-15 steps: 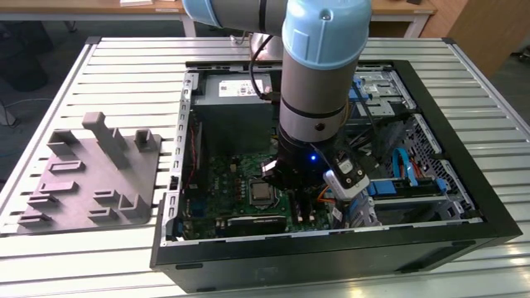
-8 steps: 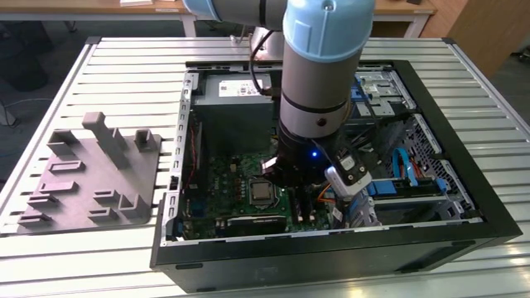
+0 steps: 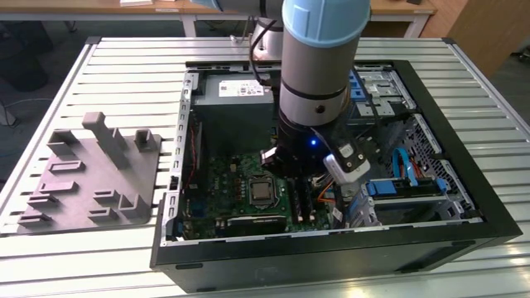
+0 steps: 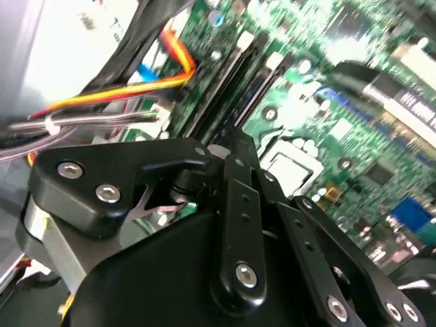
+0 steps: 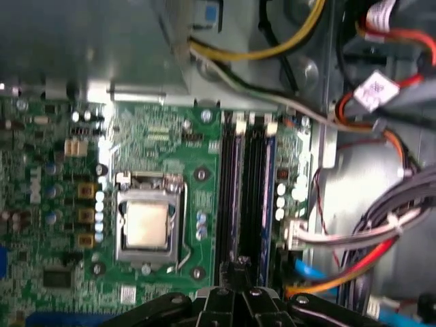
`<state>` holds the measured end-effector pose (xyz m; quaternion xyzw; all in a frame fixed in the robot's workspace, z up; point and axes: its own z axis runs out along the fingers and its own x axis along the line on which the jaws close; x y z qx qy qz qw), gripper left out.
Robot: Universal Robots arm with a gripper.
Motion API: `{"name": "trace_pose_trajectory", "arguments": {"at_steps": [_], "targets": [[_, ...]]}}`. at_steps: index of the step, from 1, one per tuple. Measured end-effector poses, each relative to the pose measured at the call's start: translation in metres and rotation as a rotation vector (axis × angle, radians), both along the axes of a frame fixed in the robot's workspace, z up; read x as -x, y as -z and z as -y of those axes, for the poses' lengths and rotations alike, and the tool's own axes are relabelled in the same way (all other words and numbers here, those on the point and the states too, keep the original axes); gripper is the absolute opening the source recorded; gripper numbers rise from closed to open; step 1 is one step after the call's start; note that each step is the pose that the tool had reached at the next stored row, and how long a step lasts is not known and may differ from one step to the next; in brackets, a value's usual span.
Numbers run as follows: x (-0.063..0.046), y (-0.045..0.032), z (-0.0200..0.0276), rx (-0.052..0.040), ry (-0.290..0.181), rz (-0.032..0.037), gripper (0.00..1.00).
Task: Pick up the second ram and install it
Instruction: 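Press down the second ram until it locks into place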
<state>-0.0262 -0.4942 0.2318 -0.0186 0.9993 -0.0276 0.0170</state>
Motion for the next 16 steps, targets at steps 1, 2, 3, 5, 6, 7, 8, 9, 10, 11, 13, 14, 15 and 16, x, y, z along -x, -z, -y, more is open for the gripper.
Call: {"name": "trace_pose_trajectory", "arguments": {"at_steps": [1,2,3,5,6,7,8,9,10,11,13,14,15,16], "targets": [[0.0,0.0,-0.0033,0.0,0.0,-0.0001,0.1],[0.0,-0.0001,-0.0069,-0.0001,0.0,-0.0002,0.1],[0.0,0.0,-0.0095,-0.0004,0.0,-0.0002,0.1],[0.0,-0.0002,-0.0116,-0.0006,0.0,-0.0001,0.1],[0.0,-0.0016,-0.012,-0.0004,0.0,-0.0002,0.1],[0.0,-0.0039,-0.0121,-0.0004,0.0,-0.0001,0.1],[0.0,-0.007,-0.0121,-0.0006,0.0,0.0,0.1],[0.0,-0.0111,-0.0121,-0.0007,0.0,0.0001,0.1],[0.0,-0.0155,-0.0121,-0.0009,0.0,0.0003,0.1],[0.0,-0.02,-0.0122,-0.0008,0.0,0.0002,0.1],[0.0,-0.0287,-0.0121,-0.0007,0.0,0.0002,0.1],[0.0,-0.0309,-0.0121,-0.0007,0.0,0.0002,0.1],[0.0,-0.0317,-0.0121,-0.0008,0.0,0.0001,0.1],[0.0,-0.0316,-0.0122,-0.0013,0.0,0.0003,0.1]]}}
